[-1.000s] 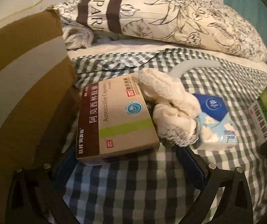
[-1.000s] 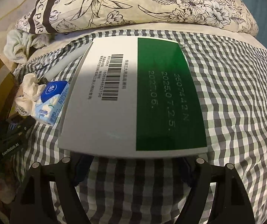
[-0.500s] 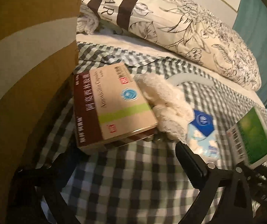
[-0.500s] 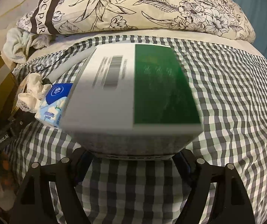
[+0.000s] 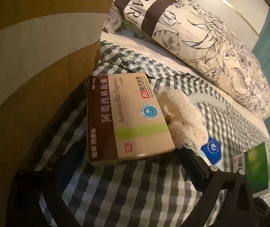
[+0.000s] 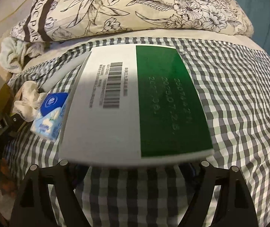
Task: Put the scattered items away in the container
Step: 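Grasp the amoxicillin box with the left tool while the right tool holds the medicine box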
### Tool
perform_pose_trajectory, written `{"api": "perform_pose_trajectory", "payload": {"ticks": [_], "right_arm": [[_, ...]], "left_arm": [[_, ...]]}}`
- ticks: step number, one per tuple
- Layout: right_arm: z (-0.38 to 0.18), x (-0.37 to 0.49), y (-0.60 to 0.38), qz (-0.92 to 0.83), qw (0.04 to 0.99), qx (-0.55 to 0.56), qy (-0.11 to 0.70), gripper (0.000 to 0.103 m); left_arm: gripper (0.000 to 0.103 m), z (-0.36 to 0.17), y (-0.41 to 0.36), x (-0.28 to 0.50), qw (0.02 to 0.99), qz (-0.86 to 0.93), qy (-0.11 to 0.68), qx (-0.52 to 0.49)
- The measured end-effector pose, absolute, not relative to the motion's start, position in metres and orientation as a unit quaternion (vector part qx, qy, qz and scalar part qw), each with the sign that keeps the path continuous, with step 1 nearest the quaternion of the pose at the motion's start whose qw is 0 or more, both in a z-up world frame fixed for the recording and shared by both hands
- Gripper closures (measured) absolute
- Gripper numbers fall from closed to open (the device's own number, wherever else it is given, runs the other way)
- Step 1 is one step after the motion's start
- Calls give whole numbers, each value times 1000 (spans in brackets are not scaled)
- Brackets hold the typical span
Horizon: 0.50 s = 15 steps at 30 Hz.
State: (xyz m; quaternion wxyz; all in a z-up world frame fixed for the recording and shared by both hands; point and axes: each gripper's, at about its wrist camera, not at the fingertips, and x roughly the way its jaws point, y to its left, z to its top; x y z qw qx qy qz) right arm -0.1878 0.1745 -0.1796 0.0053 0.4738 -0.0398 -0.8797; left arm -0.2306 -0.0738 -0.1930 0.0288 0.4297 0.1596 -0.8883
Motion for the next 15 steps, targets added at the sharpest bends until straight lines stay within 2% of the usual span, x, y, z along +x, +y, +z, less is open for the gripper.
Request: {"api": "perform_pose_trajectory", "payload": {"ticks": [7,9,10,15], "right_arm": [[-183,-196,171,-888,-20,458,-38,21],[-182,-196,172,-888,-17,458,-38,25],[-181,-196,174,-888,-13,458,-38,25],[-165,-182,183,-893,-1,447,-47,25]], "left_arm": [[2,-197,-77,-237,48,-892,162,420],[14,-197,-77,-236,57,-894,153,417],[25,-195,-78,-235,59,-895,150,416],[25,-191,-86,-222,49,-894,156,418]]}}
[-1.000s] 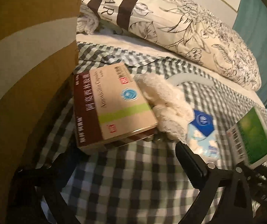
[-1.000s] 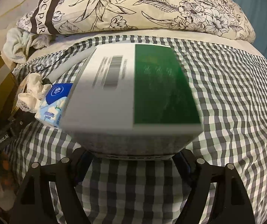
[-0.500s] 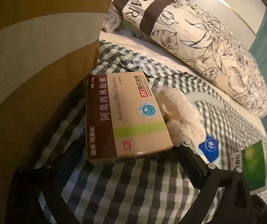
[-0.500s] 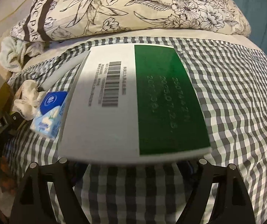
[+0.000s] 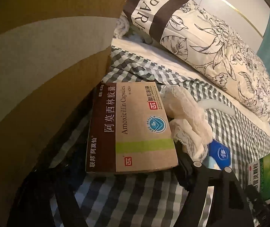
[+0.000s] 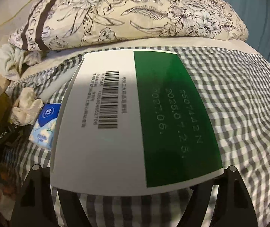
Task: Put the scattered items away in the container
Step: 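Grasp the amoxicillin box with the left tool while the right tool holds the medicine box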
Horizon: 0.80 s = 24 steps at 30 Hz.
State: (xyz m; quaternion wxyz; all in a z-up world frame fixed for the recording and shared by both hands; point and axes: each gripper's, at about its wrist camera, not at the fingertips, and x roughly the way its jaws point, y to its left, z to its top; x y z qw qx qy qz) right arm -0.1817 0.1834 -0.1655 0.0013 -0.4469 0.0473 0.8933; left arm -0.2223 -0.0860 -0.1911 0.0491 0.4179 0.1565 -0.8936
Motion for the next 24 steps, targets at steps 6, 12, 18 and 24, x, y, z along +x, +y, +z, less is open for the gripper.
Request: {"api": "perform_pose_trajectory", "payload": {"ticks": [6,12,18,24], "right_arm": [[-146,-155,193,895,-16,-441,62,25],[-130,-120,194,898,-41,-434,61,25],[-112,-86,192,902,-60,-424,63,25],[-80,-57,187,911,-76,-399,65,25]], "left_arm": [[26,-177,-83,-176,49,-893,147,422],[26,-155,-61,-128,37,-899,130,416],[26,-121,-48,-92,18,-911,129,392],[26,-81,-45,-56,8,-924,121,363]]}}
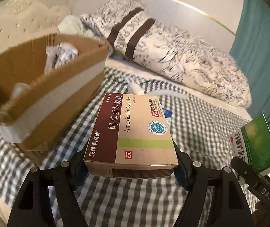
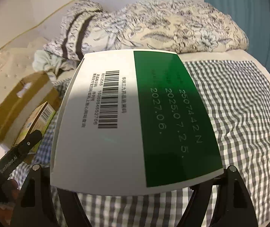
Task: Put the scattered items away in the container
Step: 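Carry both medicine boxes into the cardboard box and open both tools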
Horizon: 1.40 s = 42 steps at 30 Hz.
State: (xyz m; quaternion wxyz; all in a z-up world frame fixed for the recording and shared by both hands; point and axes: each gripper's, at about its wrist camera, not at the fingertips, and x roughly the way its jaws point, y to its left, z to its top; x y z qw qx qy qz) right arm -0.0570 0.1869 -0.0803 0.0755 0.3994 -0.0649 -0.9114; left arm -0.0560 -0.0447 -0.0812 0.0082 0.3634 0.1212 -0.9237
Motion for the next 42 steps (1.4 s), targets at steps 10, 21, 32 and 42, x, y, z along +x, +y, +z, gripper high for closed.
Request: {"api": "perform_pose_trajectory", "payload": {"ticks": [10,21,32,42], "right_arm": [[-34,-12,158,-926,117,356,-58,25],[0,23,140,-933,151,321,-59,25],[17,2,76,-922,211,320,-60,25],[28,-49,-19,-908,272,315,-44,25]], "left_arm": [[26,-30,-51,-1,3,-938,99,332],[26,8,-78,38,20,-944,103,313],[26,36,-149,30,82,-946,85,301],[26,36,-215,-9,126,-946,85,287]]}}
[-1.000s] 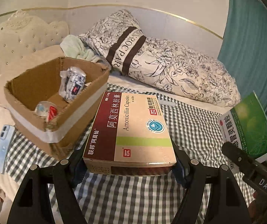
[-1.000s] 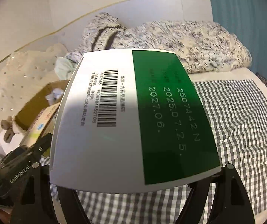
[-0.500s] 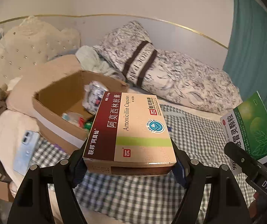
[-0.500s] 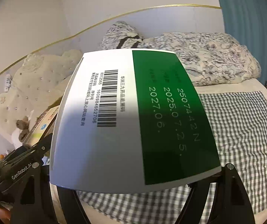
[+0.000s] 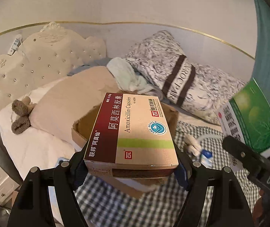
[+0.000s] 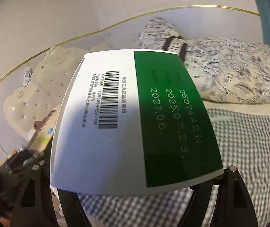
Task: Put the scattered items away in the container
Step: 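Carry both medicine boxes into the cardboard box and open both tools, then move both open tools back over the lace cloth and tissue pack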
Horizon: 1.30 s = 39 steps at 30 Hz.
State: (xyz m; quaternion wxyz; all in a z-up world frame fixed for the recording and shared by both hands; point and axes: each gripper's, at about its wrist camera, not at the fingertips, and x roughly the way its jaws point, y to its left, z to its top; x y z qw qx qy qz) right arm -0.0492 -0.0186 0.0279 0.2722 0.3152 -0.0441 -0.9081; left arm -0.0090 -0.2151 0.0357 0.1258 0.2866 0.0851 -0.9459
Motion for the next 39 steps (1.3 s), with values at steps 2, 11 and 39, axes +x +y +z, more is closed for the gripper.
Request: {"api": "perform_pose_trajectory", "payload": {"ticks": [2,11,39], "right_arm": [[26,-63,-36,-905,279,319,-46,25],[6,-126,-88,-897,276,342,-52,25],[-1,-161,-58,-897,245,360,-83,11]], "left_arm": [[26,29,-225,-18,130,-944,91,288],[26,-1,-256,-62,130,-939,95,305],[0,-12,-216,-80,119,-943,73,301]]}}
